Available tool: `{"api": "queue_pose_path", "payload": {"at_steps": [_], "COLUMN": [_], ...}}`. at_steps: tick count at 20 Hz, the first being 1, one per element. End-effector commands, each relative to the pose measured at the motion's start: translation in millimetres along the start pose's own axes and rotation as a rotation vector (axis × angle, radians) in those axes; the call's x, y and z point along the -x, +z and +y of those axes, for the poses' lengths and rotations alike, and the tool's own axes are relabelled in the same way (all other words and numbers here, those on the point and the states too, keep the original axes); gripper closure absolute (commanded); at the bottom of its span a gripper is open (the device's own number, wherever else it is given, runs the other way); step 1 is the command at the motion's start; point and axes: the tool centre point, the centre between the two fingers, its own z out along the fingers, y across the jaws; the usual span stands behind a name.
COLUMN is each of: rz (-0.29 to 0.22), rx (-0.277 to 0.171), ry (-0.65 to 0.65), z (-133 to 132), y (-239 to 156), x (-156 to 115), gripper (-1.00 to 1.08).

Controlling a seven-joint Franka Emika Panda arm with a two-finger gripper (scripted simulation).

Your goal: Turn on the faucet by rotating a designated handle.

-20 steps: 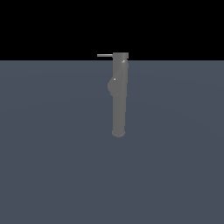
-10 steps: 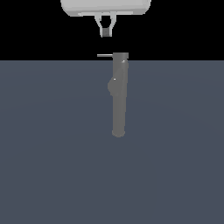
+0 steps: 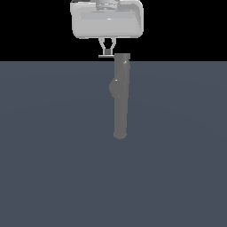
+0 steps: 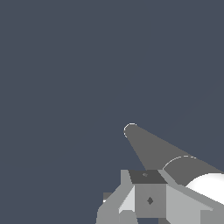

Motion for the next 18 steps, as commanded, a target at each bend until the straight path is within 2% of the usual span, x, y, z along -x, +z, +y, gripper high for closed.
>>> {"api": "queue_pose_path", "payload": {"at_steps": [1, 10, 14, 18], "rz": [0.001, 0.001, 0.001, 0.001], "rx": [-0.001, -0.001, -0.001, -0.001], "ry": [0.005, 0.011, 0.011, 0.011], "z": [-1, -3, -3, -6], "y": [6, 13, 13, 13], "x": [-10, -23, -23, -10], "gripper": [1.08, 1.08, 1.08, 1.08]}}
